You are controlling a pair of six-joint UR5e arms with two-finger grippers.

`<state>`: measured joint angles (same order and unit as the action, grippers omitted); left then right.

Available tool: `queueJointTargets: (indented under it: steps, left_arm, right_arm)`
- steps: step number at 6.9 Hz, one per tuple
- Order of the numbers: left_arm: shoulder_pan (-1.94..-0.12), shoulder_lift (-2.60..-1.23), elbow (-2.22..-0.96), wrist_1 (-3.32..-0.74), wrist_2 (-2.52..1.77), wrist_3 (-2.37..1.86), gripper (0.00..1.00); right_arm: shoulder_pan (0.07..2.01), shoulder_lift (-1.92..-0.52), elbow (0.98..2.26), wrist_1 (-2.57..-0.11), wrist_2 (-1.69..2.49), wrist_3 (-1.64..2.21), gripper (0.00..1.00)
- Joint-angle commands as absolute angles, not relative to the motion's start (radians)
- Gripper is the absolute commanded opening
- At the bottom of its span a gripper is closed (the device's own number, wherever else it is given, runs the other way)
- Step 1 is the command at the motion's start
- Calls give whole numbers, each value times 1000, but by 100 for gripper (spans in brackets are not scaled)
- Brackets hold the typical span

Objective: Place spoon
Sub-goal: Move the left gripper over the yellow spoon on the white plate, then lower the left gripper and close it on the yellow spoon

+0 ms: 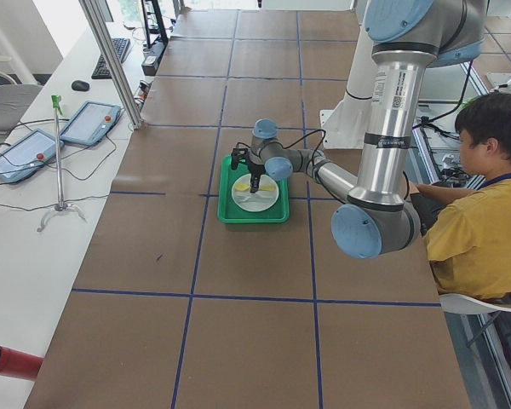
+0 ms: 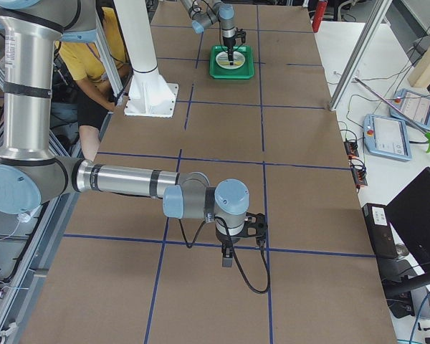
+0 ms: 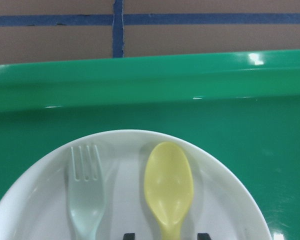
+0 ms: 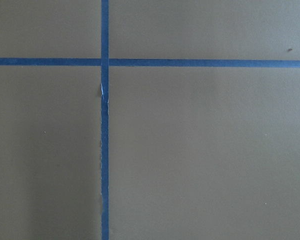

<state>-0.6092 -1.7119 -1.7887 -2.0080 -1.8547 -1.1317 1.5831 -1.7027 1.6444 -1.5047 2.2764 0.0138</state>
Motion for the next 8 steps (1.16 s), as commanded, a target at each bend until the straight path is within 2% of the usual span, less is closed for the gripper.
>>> queueJointTargets:
  steps: [1, 2, 3, 4, 8]
  left_arm:
    - [-604, -1712, -1784, -2008, -1856, -1132, 52]
    - [-604, -1712, -1786, -2008, -1858, -1132, 52]
    - [-604, -1710, -1789, -2008, -1858, -1132, 33]
    - [-604, -1707, -1792, -2006, -1887, -1132, 0]
    - [-626, -1701, -1808, -1991, -1927, -1131, 0]
  right_arm:
    - [1583, -1703, 1644, -1505, 2276, 14, 100]
    - [1583, -1703, 1644, -1505, 2276, 14, 100]
    - [1583, -1703, 1644, -1505, 2276, 14, 100]
    - [1583, -1703, 1644, -1505, 2276, 14, 100]
    - [1583, -1703, 1644, -1505, 2276, 14, 100]
